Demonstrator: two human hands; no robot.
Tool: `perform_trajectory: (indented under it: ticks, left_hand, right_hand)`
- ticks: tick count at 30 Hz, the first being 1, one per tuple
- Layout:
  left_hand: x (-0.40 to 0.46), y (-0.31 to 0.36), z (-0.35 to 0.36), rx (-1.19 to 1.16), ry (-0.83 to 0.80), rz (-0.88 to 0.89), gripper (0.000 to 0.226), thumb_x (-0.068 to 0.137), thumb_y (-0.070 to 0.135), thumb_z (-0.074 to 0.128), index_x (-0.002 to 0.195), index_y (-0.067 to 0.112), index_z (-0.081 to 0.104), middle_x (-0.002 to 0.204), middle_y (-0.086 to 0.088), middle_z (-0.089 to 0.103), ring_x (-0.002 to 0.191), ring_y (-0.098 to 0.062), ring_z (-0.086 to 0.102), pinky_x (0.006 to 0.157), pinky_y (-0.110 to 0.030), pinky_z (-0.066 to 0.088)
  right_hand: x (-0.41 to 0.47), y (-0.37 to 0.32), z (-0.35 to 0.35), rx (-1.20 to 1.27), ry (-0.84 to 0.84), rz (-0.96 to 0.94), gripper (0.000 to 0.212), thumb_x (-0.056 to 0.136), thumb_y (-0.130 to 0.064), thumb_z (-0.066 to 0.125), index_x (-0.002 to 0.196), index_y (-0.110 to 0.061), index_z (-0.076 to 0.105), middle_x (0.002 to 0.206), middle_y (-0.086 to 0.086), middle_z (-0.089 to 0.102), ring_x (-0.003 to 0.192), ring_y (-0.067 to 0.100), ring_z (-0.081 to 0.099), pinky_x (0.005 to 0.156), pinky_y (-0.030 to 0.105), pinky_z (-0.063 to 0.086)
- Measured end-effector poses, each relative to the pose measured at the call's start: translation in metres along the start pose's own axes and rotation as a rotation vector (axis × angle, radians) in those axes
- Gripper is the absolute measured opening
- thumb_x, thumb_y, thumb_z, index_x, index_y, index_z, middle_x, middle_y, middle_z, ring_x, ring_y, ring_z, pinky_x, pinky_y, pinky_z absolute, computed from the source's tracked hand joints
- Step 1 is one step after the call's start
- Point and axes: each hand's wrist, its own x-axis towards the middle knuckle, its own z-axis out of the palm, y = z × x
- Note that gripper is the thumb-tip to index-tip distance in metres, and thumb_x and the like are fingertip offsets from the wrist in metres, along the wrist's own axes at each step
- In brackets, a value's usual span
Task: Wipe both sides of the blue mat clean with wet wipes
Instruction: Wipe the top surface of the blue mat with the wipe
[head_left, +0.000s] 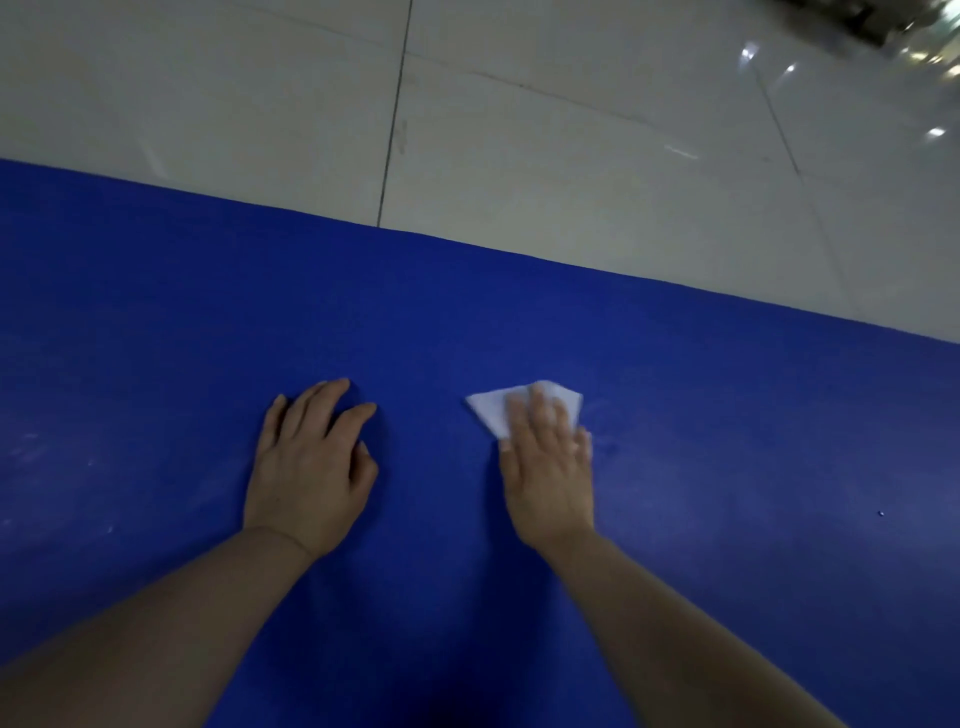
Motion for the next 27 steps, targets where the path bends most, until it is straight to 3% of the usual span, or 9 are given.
perform_trajectory:
  ticks: [3,5,8,10,16,18,21,23,27]
  left_hand:
    - [0.002,0.0,0.001,0.007,0.024,0.005,0.046,0.085,0.028,0.035,0.117,0.011,0.064,0.135,-0.013,0.05,0.125,-0.03,0.045,0.112,-0.054,0.026]
    - [0.001,0.001,0.003,0.006,0.035,0.006,0.037,0.084,0.021,0.047,0.116,0.01,0.064,0.134,-0.014,0.05,0.125,-0.031,0.045,0.111,-0.055,0.026]
    - [0.0,0.001,0.002,0.013,0.041,0.008,0.042,0.084,0.024,0.041,0.116,0.01,0.063,0.134,-0.014,0.05,0.125,-0.03,0.044,0.111,-0.054,0.025]
    - [0.0,0.001,0.001,0.017,0.038,0.012,0.041,0.085,0.024,0.042,0.117,0.01,0.063,0.135,-0.014,0.05,0.125,-0.03,0.044,0.112,-0.053,0.025]
    - [0.001,0.002,0.0,0.018,0.018,-0.003,0.038,0.08,0.01,0.064,0.118,0.009,0.063,0.136,-0.014,0.05,0.126,-0.032,0.046,0.113,-0.053,0.024]
    - [0.001,0.002,0.0,0.023,0.015,-0.006,0.038,0.08,0.01,0.063,0.118,0.009,0.063,0.135,-0.015,0.05,0.126,-0.032,0.046,0.113,-0.053,0.024]
    - [0.001,0.003,-0.001,0.023,0.016,-0.004,0.038,0.08,0.01,0.064,0.117,0.009,0.064,0.135,-0.015,0.051,0.125,-0.032,0.047,0.112,-0.054,0.026]
    - [0.001,0.003,-0.002,0.019,0.015,-0.007,0.038,0.08,0.01,0.063,0.118,0.009,0.064,0.135,-0.015,0.051,0.125,-0.032,0.047,0.112,-0.054,0.025]
    - [0.001,0.003,-0.001,0.02,0.015,-0.006,0.038,0.081,0.011,0.063,0.119,0.01,0.064,0.136,-0.015,0.05,0.126,-0.032,0.046,0.113,-0.054,0.025]
  right_hand:
    - [0.004,0.041,-0.006,0.067,0.048,0.448,0.054,0.1,-0.037,0.007,0.153,-0.024,0.009,0.161,0.003,-0.003,0.147,0.025,0.0,0.117,0.05,0.006]
    - [0.005,0.035,-0.004,0.079,0.046,0.551,0.053,0.102,-0.035,0.015,0.153,-0.023,0.011,0.161,0.005,0.0,0.147,0.028,0.002,0.116,0.053,0.008]
    - [-0.018,-0.019,0.011,0.048,0.126,0.192,0.059,0.094,-0.038,0.016,0.147,-0.02,0.035,0.156,0.01,0.025,0.141,0.033,0.028,0.109,0.058,0.024]
    - [-0.034,-0.033,0.023,0.0,0.042,-0.033,0.061,0.094,-0.041,0.007,0.151,-0.025,0.021,0.16,0.003,0.01,0.146,0.024,0.014,0.114,0.05,0.012]
    - [-0.02,0.028,0.006,0.063,0.046,0.443,0.054,0.102,-0.036,0.015,0.153,-0.025,0.002,0.16,0.0,-0.01,0.147,0.023,-0.006,0.118,0.05,0.003]
    - [-0.025,0.015,0.005,0.064,0.049,0.391,0.055,0.101,-0.04,0.01,0.153,-0.025,0.0,0.16,0.0,-0.013,0.147,0.022,-0.009,0.118,0.049,-0.001]
    - [-0.045,-0.02,0.02,0.029,0.016,0.072,0.066,0.09,-0.048,-0.007,0.153,-0.027,0.001,0.159,-0.002,-0.015,0.143,0.017,-0.014,0.114,0.045,-0.008]
    - [-0.049,-0.021,0.023,-0.024,0.038,-0.015,0.064,0.093,-0.045,0.001,0.152,-0.025,0.013,0.16,0.0,-0.002,0.145,0.019,-0.001,0.114,0.047,0.002]
    - [-0.033,0.019,0.011,0.04,0.035,0.344,0.054,0.102,-0.038,0.013,0.153,-0.023,0.007,0.16,0.0,-0.008,0.147,0.023,-0.003,0.118,0.048,0.004]
